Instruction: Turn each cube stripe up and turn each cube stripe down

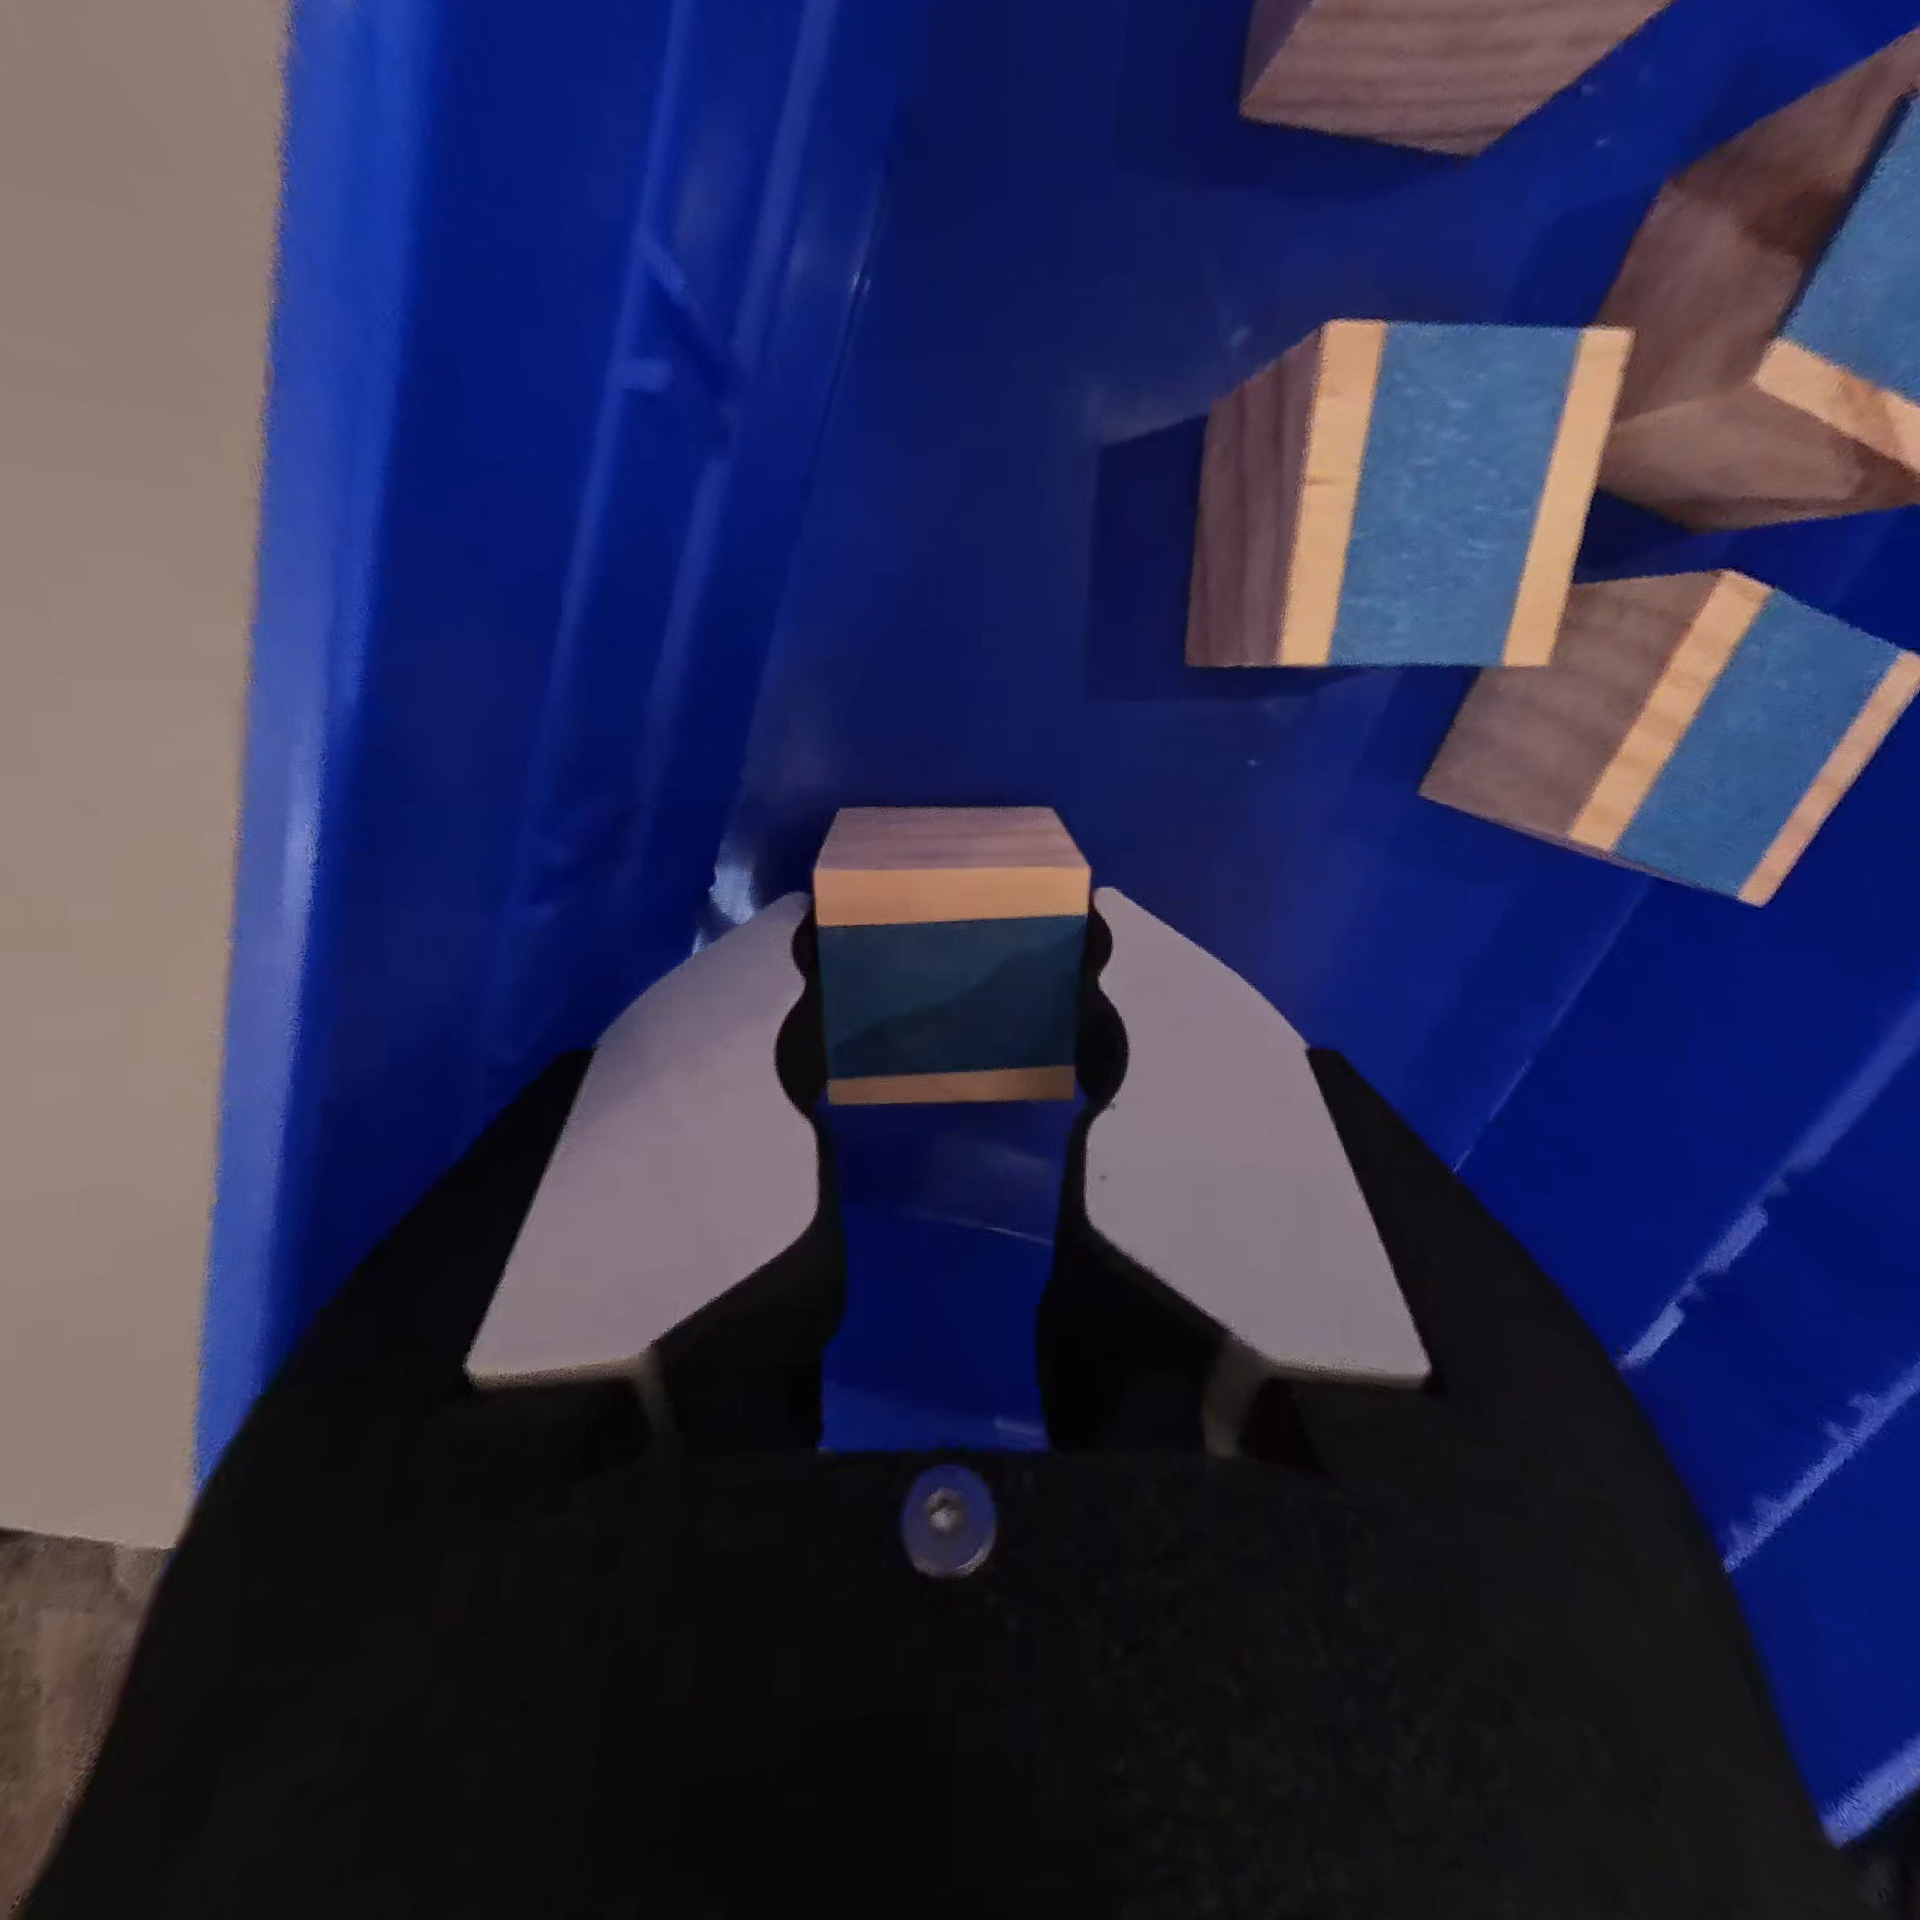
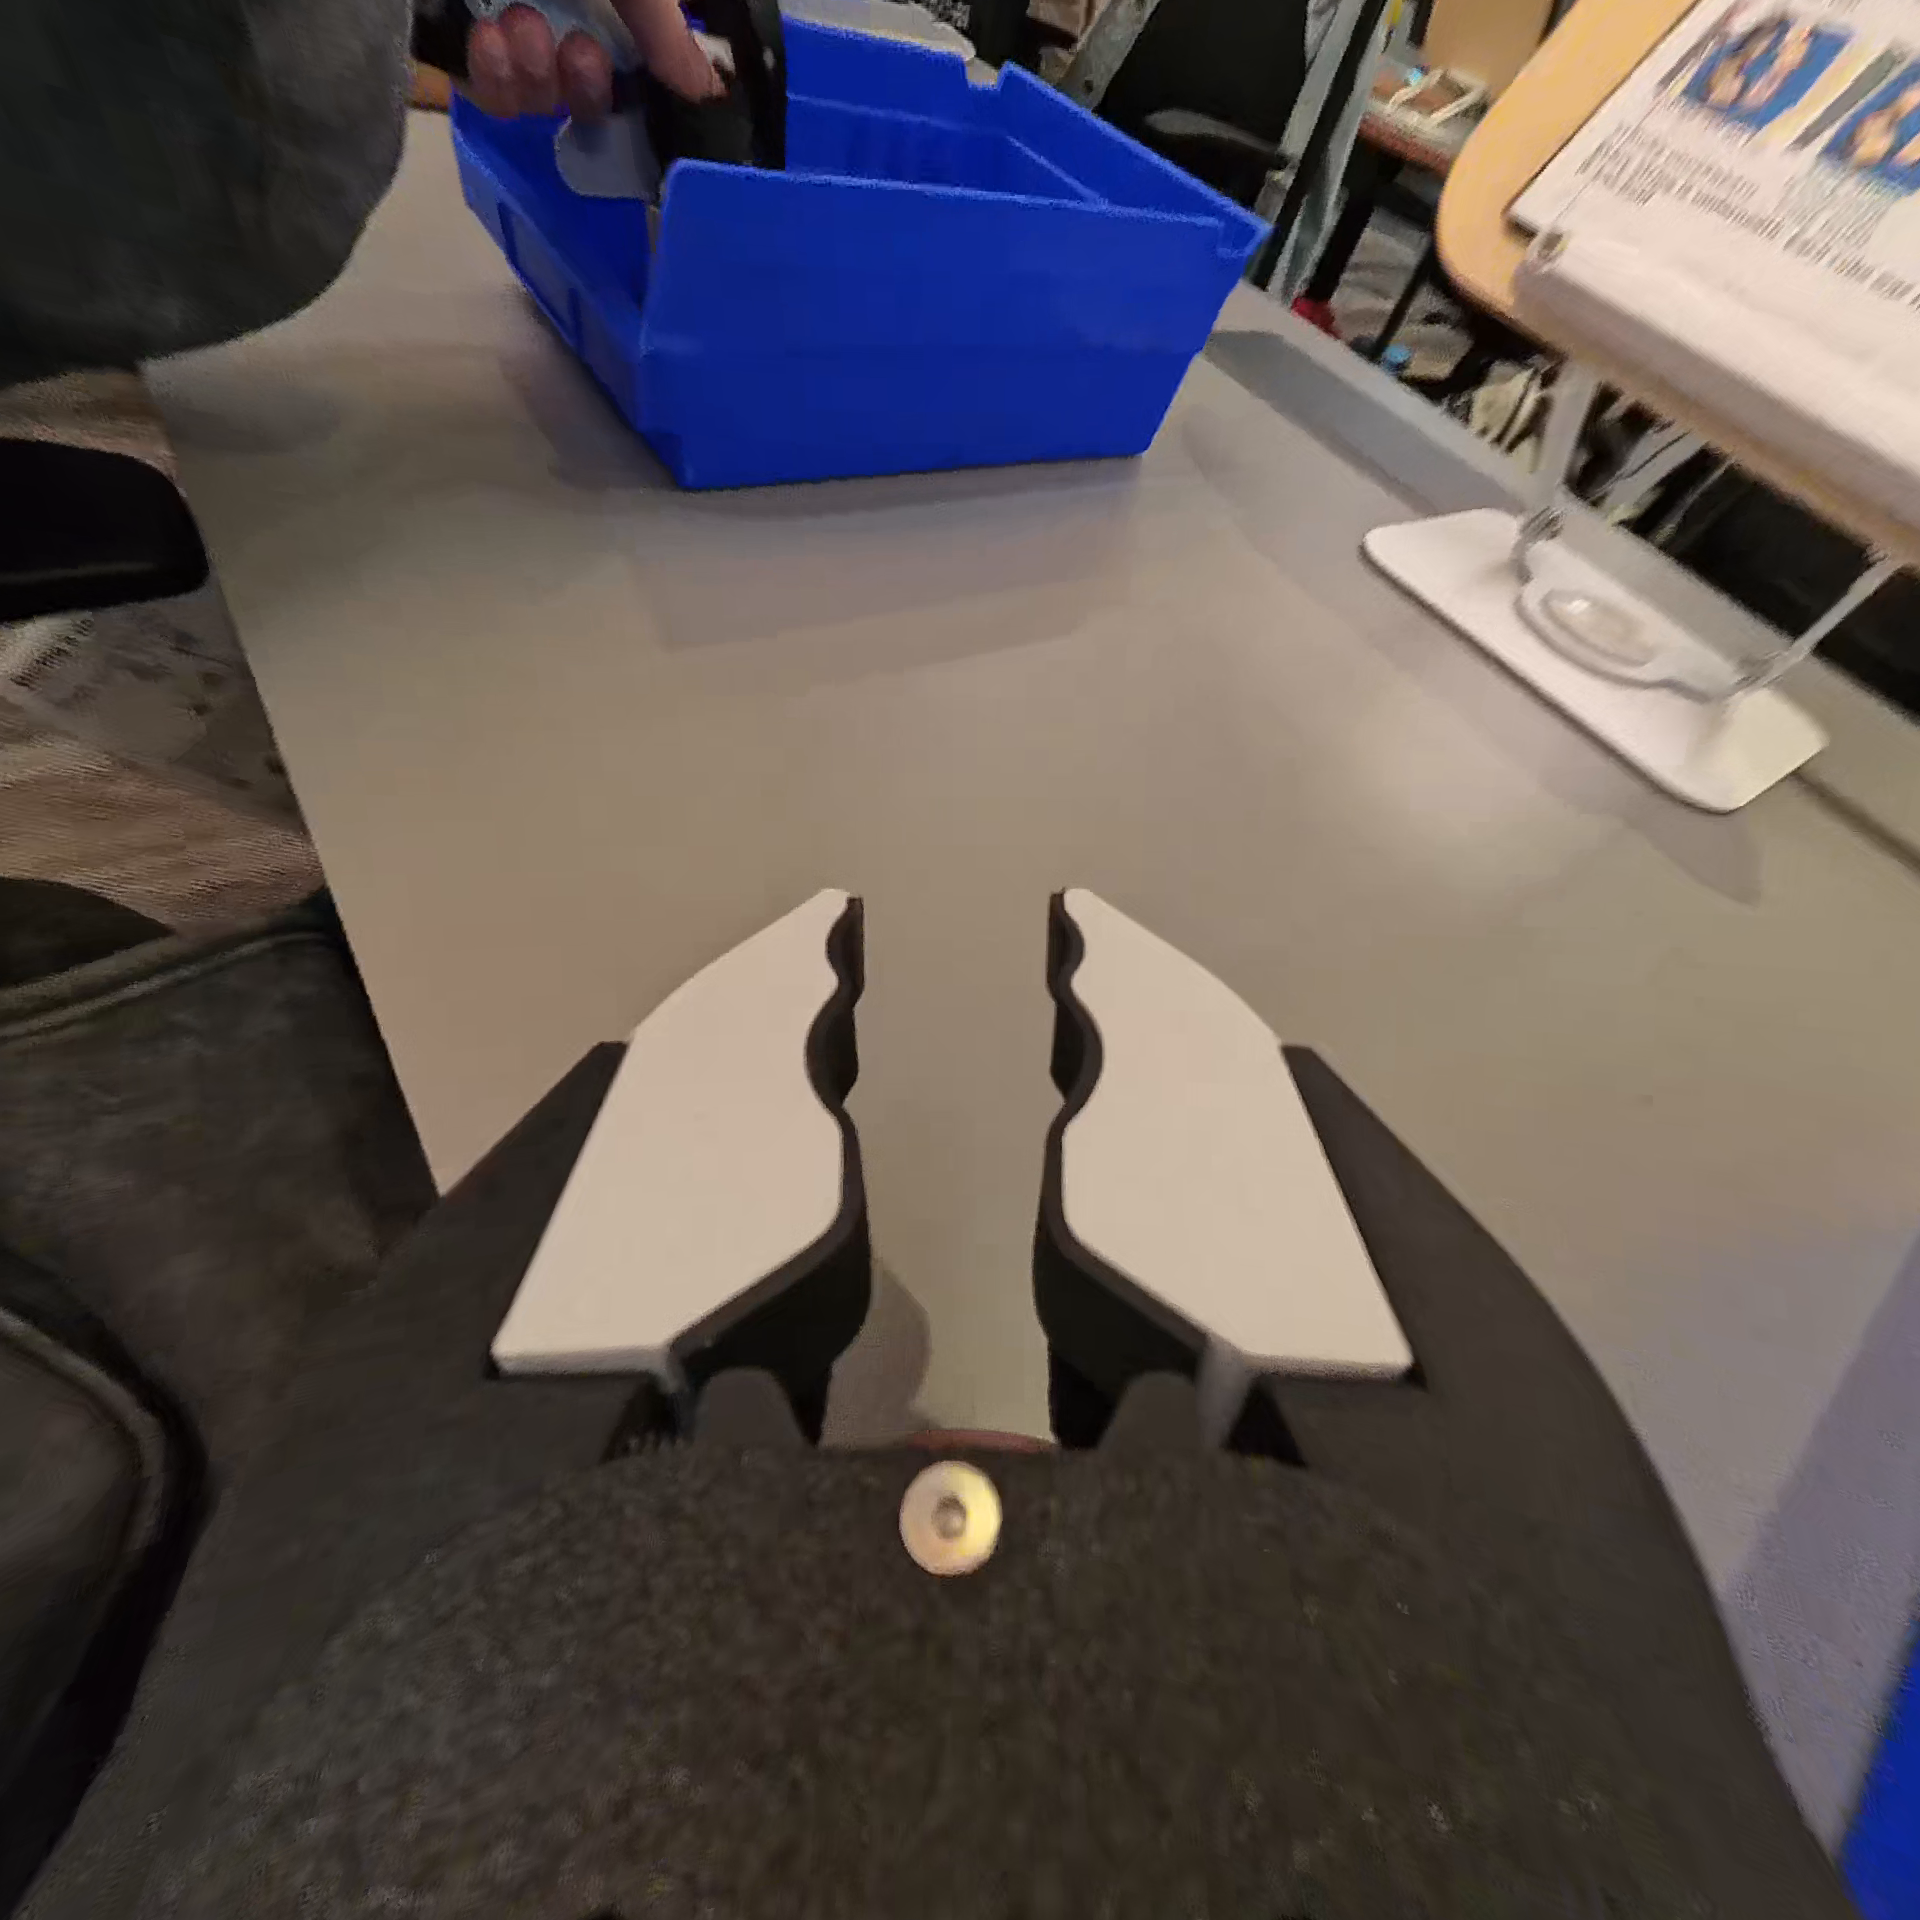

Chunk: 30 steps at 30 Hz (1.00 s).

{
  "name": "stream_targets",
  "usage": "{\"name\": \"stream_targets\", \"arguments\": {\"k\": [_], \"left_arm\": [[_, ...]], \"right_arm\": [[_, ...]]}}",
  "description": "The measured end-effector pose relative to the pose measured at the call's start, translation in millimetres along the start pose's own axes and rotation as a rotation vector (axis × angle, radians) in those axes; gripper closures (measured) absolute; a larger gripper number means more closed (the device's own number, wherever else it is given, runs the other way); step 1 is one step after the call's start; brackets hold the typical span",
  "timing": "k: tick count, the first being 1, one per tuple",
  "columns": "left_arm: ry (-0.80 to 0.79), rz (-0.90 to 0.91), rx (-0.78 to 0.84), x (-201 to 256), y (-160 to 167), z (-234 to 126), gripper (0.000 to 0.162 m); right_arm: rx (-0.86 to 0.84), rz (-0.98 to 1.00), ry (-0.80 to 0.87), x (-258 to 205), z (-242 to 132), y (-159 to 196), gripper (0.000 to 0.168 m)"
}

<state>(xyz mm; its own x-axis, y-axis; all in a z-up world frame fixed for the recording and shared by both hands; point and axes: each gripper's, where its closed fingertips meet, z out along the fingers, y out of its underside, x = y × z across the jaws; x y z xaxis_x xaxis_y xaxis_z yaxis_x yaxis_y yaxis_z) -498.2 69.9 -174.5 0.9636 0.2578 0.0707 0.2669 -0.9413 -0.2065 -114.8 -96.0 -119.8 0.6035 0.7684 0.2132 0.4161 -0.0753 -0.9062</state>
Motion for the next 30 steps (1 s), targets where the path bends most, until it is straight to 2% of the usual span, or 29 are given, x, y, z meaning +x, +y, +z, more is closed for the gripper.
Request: {"name": "stream_targets", "arguments": {"k": [3,6,10,13,16,18,23,26,28,30], "left_arm": [[0.097,0.089,0.101,15,-8,-26,0.117],[0.309,0.215,0.288,53,-11,-74,0.117],[0.774,0.361,0.455,130,16,-139,0.118],[1.151,0.421,0.468,190,48,-176,0.118],[1.377,0.475,0.438,242,77,-190,0.118],[1.47,0.507,0.401,271,96,-192,0.118],[1.615,0.526,0.328,309,123,-188,0.118],[1.58,0.548,0.3,318,134,-174,0.118],[1.585,0.55,0.306,320,138,-172,0.118],[1.578,0.539,0.289,322,139,-168,0.118]], "right_arm": [[0.003,0.087,-0.052,3,3,6,0.132],[0.017,0.185,-0.097,9,4,8,0.127],[0.098,0.425,-0.229,16,3,-2,0.12],[0.175,0.692,-0.393,20,9,-21,0.112],[0.259,0.924,-0.541,30,18,-54,0.106],[0.303,0.987,-0.613,36,25,-78,0.104],[0.318,0.994,-0.64,40,50,-110,0.101],[0.379,1.036,-0.656,42,55,-121,0.104],[0.38,1.04,-0.692,37,57,-122,0.118],[0.374,1.034,-0.698,35,58,-118,0.122]]}}
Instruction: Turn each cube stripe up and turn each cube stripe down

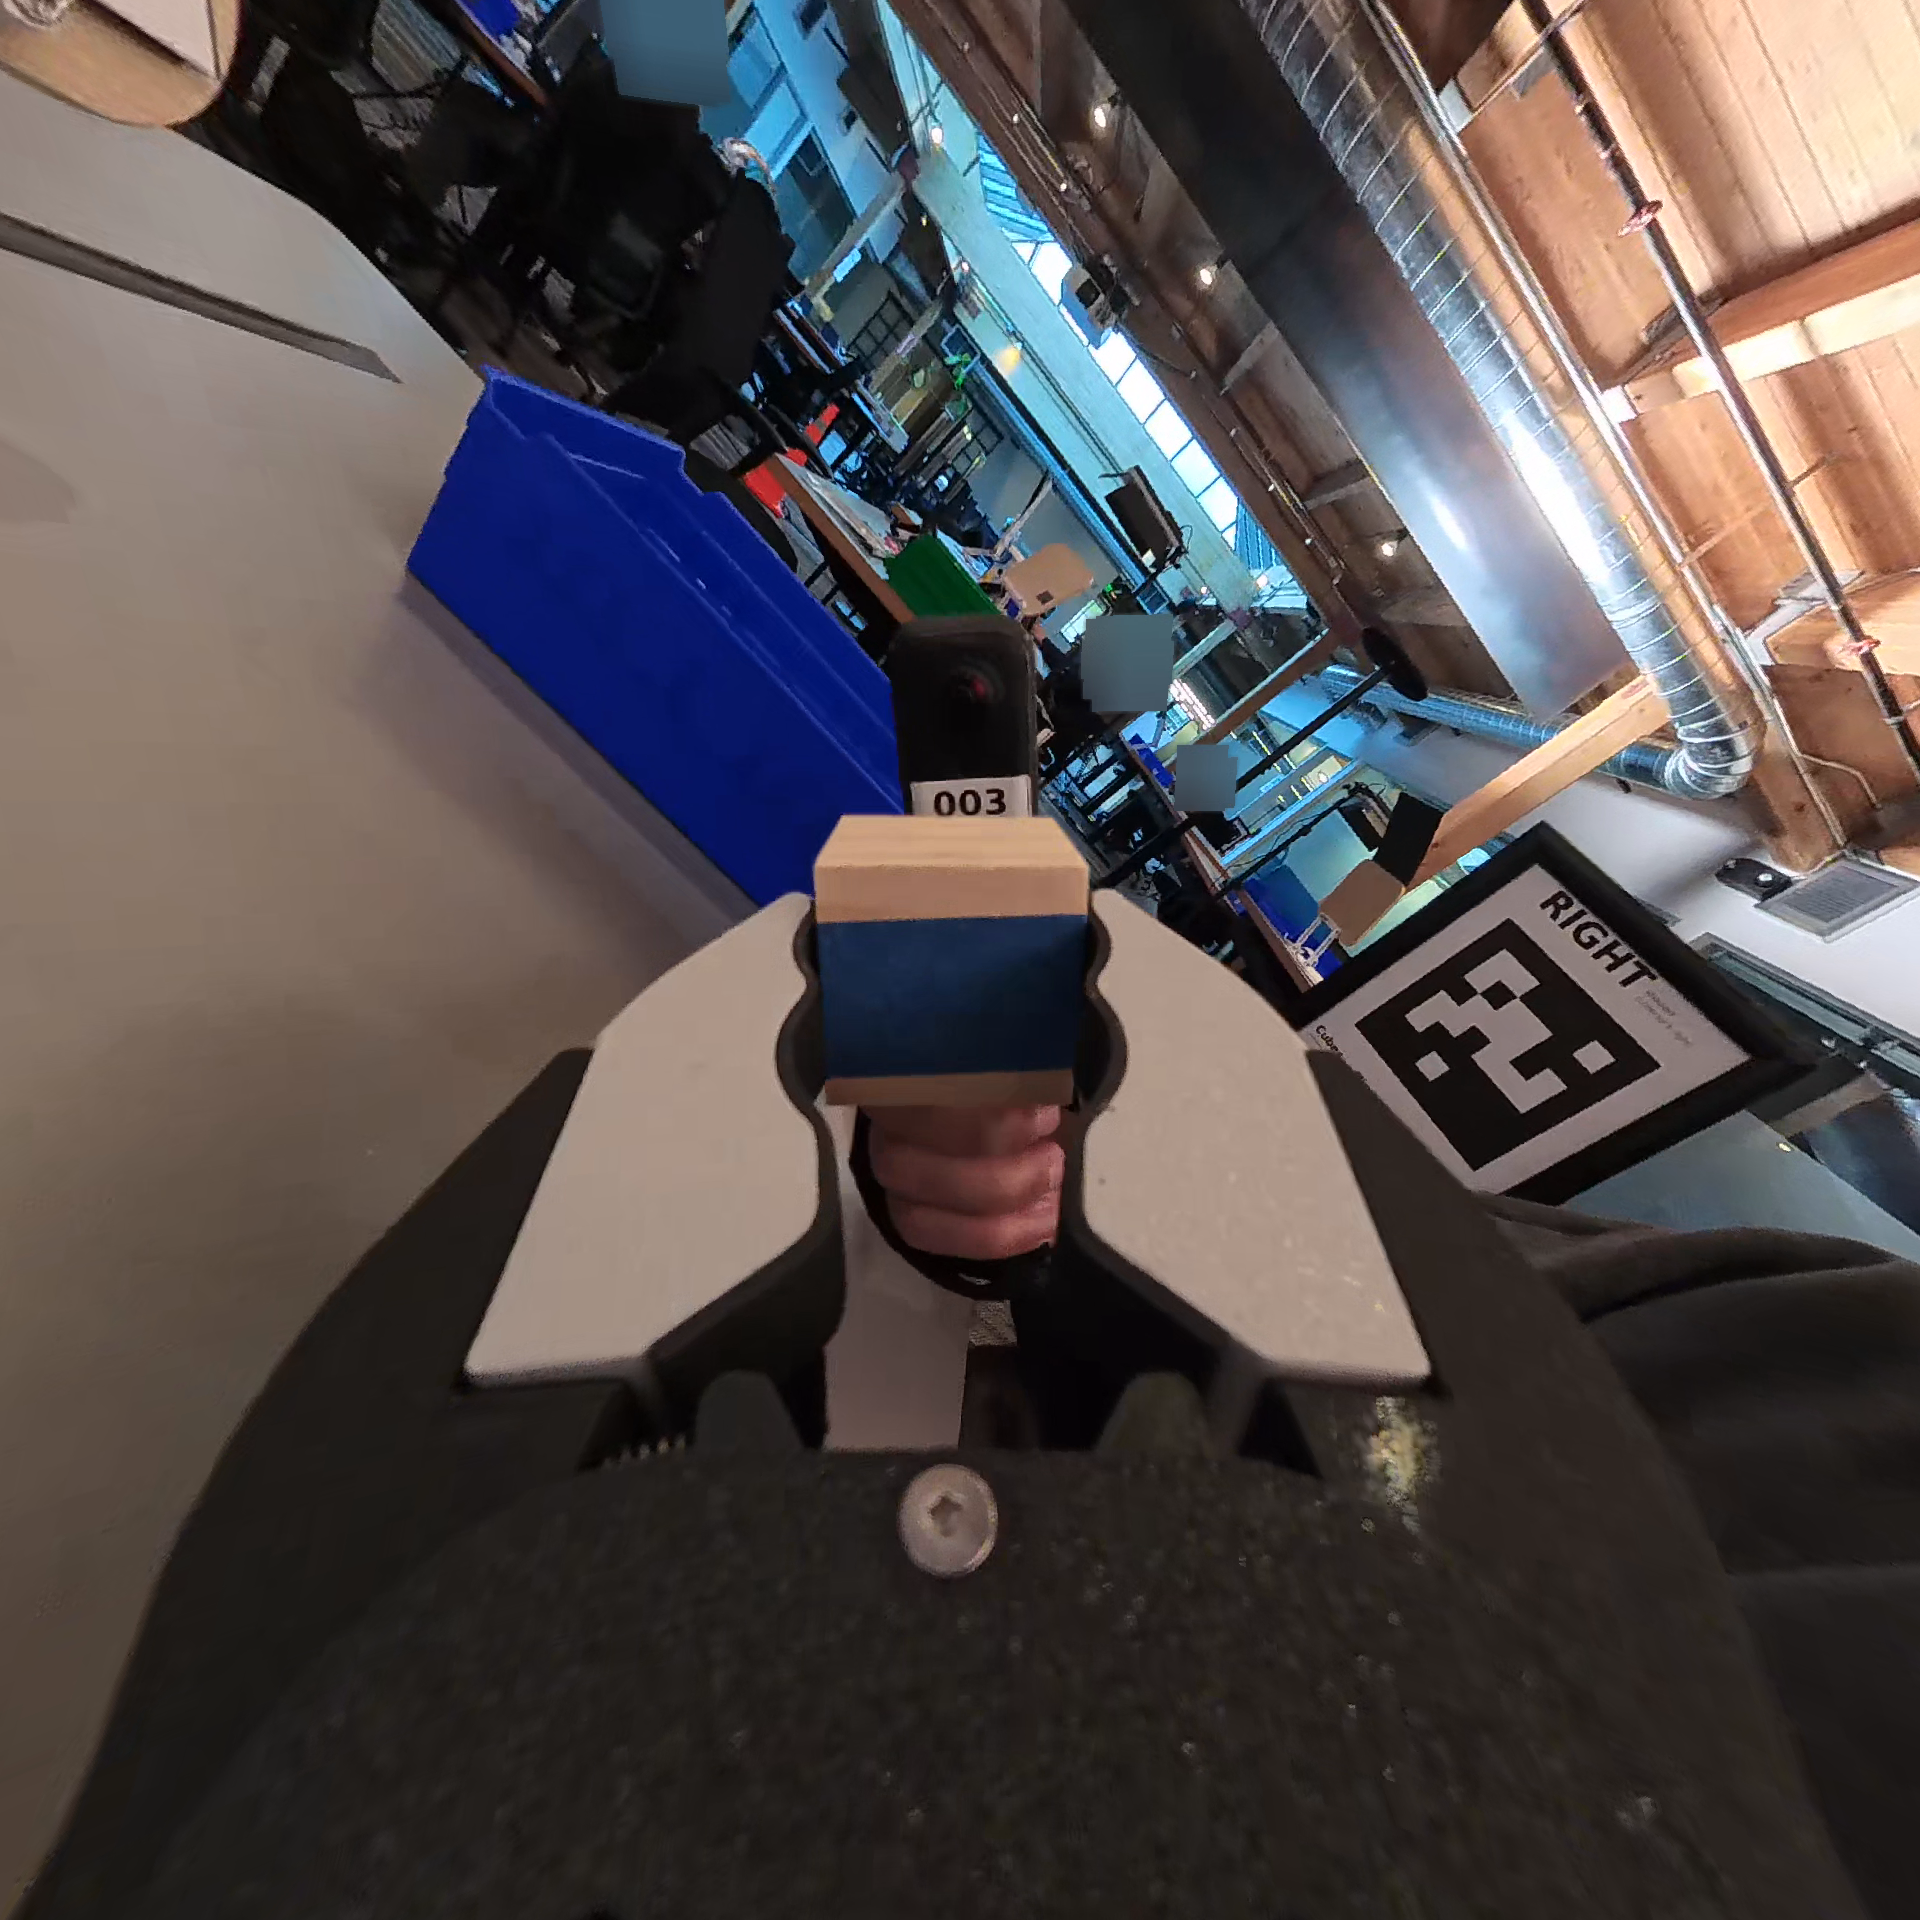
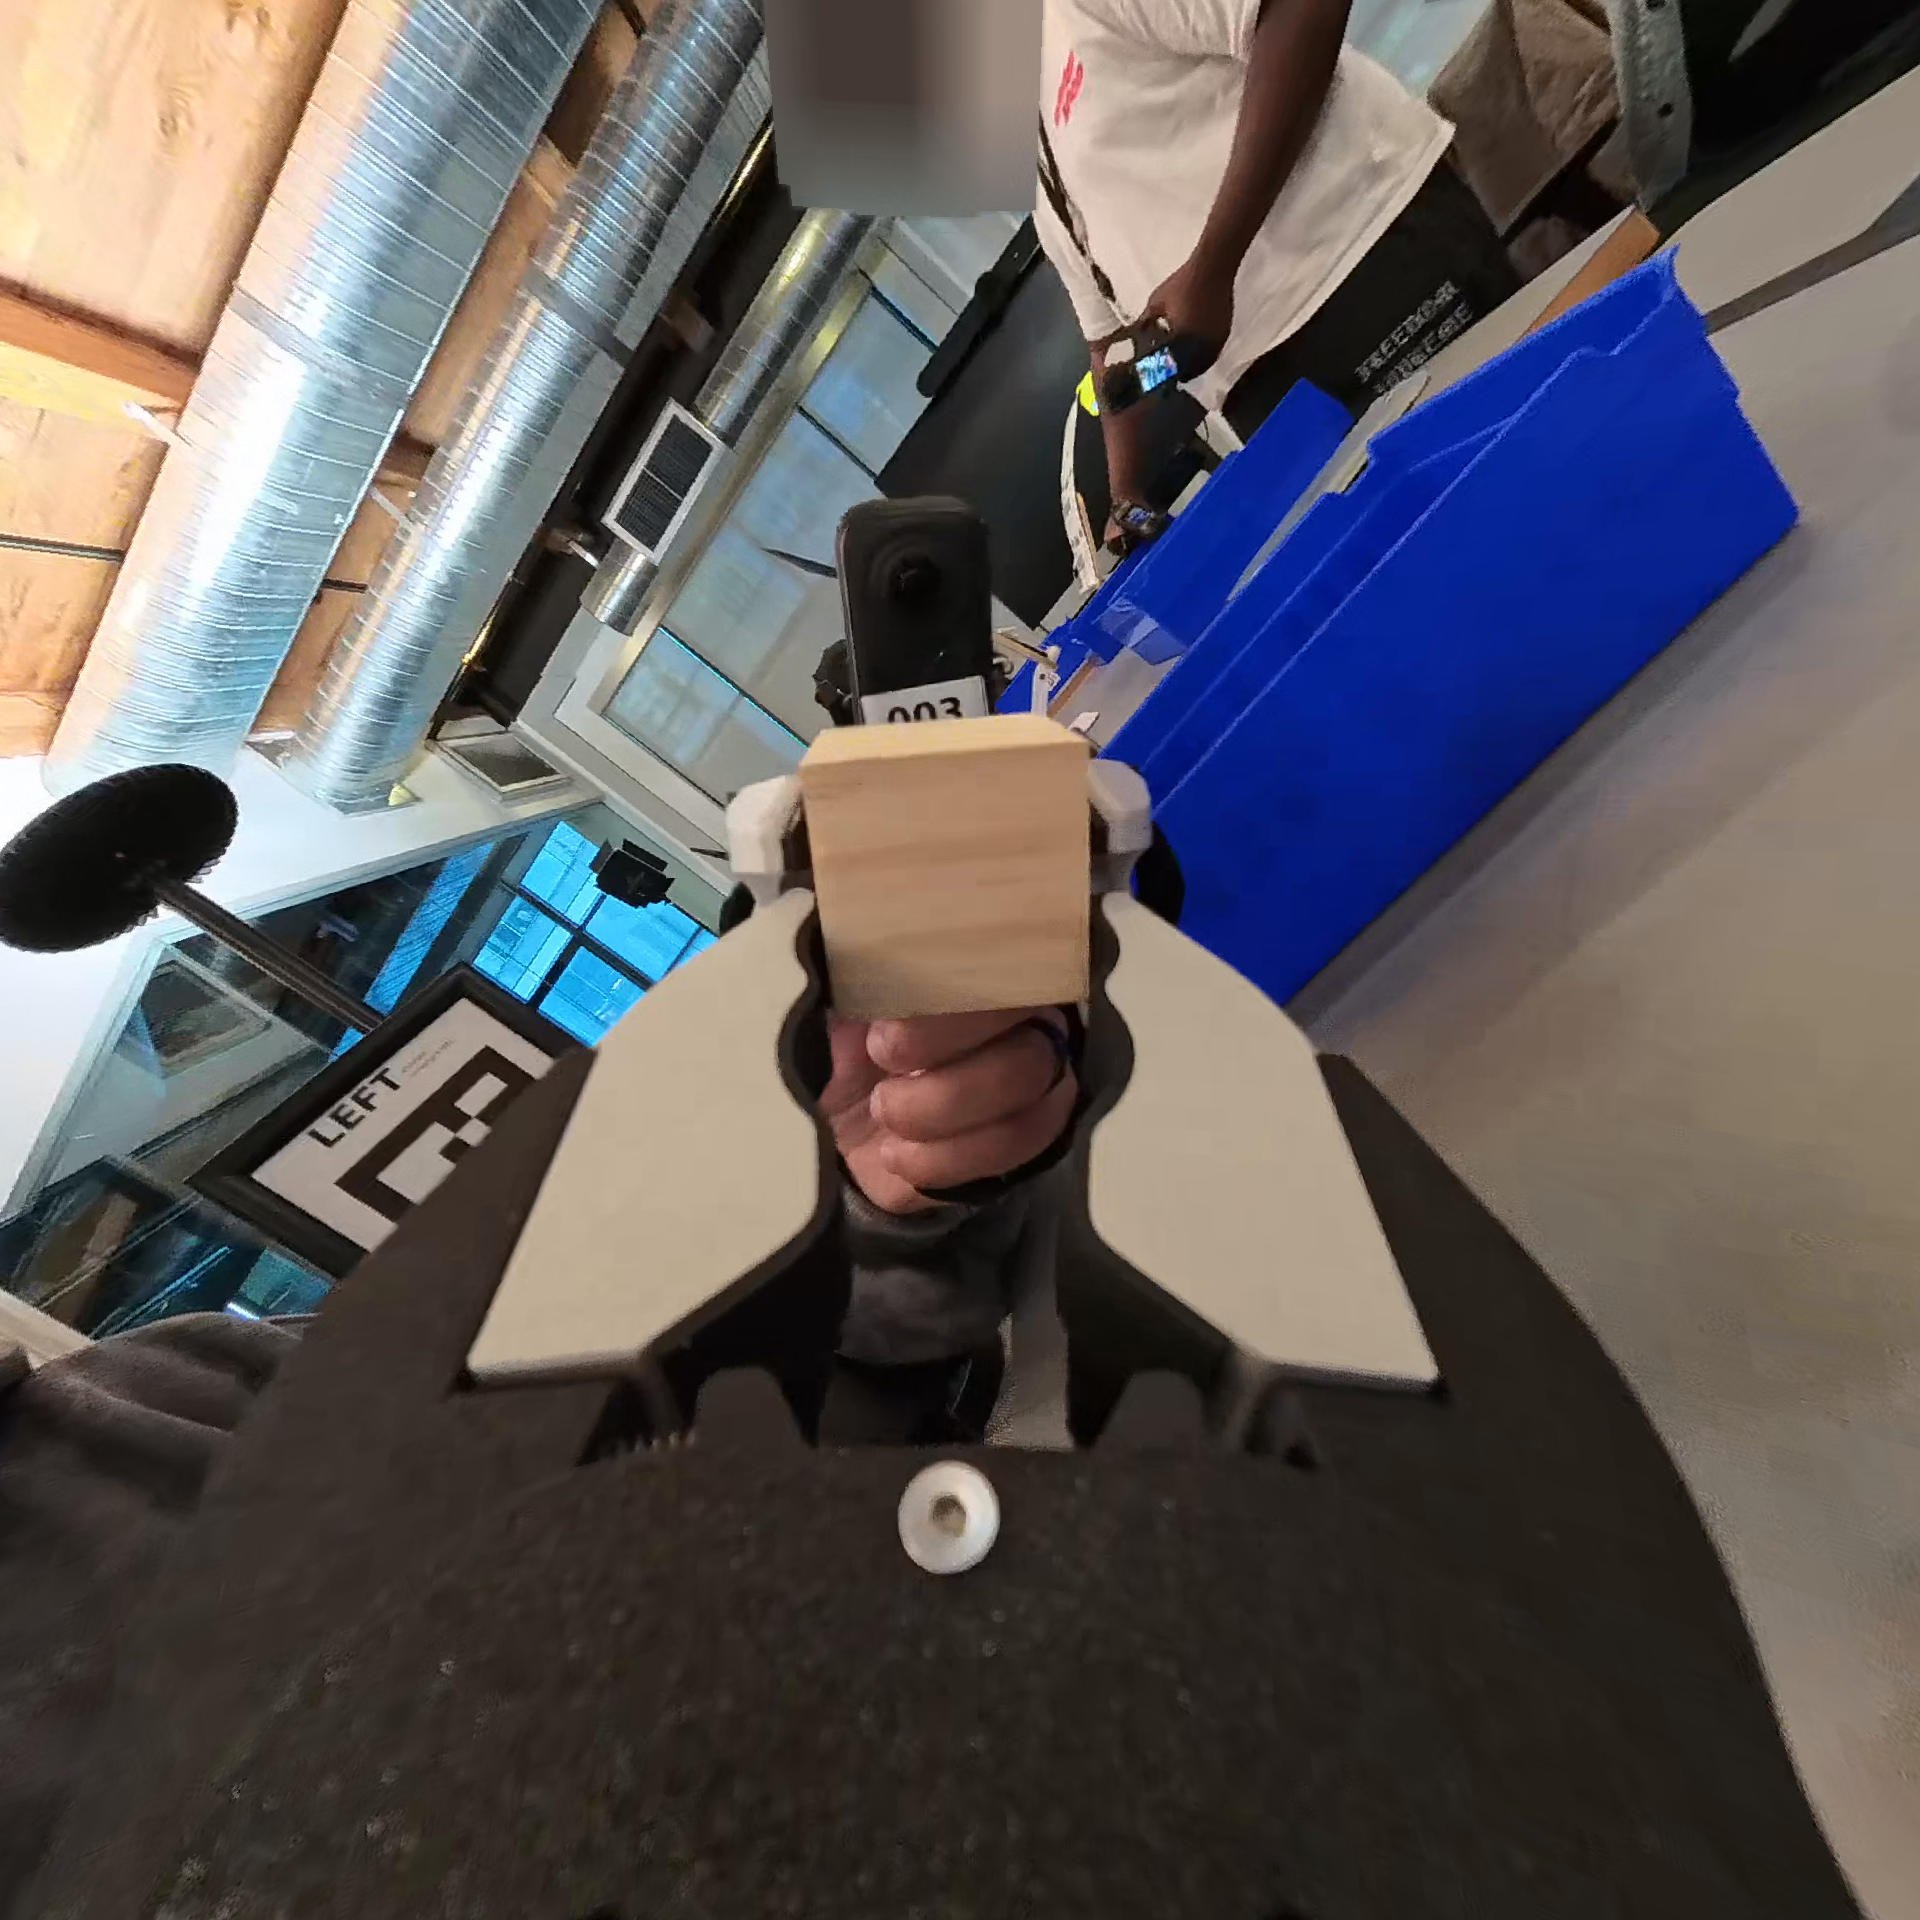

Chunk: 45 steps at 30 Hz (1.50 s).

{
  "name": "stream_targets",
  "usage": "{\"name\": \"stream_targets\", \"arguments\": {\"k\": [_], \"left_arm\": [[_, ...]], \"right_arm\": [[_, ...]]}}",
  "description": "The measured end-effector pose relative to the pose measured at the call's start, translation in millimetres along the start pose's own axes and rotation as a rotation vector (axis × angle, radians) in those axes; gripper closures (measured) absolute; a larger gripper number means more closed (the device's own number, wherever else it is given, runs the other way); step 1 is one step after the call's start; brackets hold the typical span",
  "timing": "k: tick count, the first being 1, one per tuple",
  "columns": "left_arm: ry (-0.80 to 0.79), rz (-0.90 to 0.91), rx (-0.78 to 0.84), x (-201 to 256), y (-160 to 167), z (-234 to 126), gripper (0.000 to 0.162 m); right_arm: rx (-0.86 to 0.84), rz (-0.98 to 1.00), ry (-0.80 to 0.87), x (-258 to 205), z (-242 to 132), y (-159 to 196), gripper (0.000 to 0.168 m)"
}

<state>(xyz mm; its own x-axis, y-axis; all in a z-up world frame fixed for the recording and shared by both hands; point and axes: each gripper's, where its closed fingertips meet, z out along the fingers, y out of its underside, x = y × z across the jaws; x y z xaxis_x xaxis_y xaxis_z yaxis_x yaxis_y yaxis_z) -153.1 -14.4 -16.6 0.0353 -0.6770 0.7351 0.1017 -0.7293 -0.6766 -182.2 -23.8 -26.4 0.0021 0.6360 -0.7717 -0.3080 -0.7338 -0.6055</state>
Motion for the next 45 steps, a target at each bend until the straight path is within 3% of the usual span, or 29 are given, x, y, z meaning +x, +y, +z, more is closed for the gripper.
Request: {"name": "stream_targets", "arguments": {"k": [3,6,9,13,16,20,25,29,32,38,45], "left_arm": [[0.017,-0.021,-0.005,0,3,0,0.118],[0.019,0.017,0.103,10,-6,-19,0.098],[-0.188,0.154,0.09,-4,12,-46,0.088],[-0.436,0.23,0.178,-23,38,-75,0.097],[-0.479,0.275,0.12,-27,46,-72,0.098],[-0.588,0.417,0.033,-36,52,-68,0.104],[-0.545,0.404,-0.034,-35,65,-56,0.106],[-0.533,0.391,-0.06,-37,70,-54,0.107],[-0.532,0.385,-0.077,-39,73,-53,0.107],[-0.506,0.345,-0.111,-41,80,-50,0.107],[-0.498,0.344,-0.145,-40,86,-47,0.107]], "right_arm": [[-0.011,-0.004,0.016,2,-5,2,0.122],[0.004,-0.055,0.046,0,-16,-8,0.123],[-0.001,-0.121,0.094,-4,-33,-21,0.122],[0.028,-0.309,0.238,-13,-64,-54,0.122],[0.063,-0.522,0.456,-22,-104,-95,0.122],[0.158,-0.701,0.849,-23,-190,-167,0.122],[-0.019,-0.636,1.274,63,-295,-224,0.122],[-0.249,-0.323,1.381,162,-343,-205,0.122],[-0.367,-0.173,1.455,202,-358,-178,0.122],[-0.448,-0.123,1.586,224,-369,-167,0.122],[-0.512,-0.052,1.615,228,-378,-151,0.121]]}}
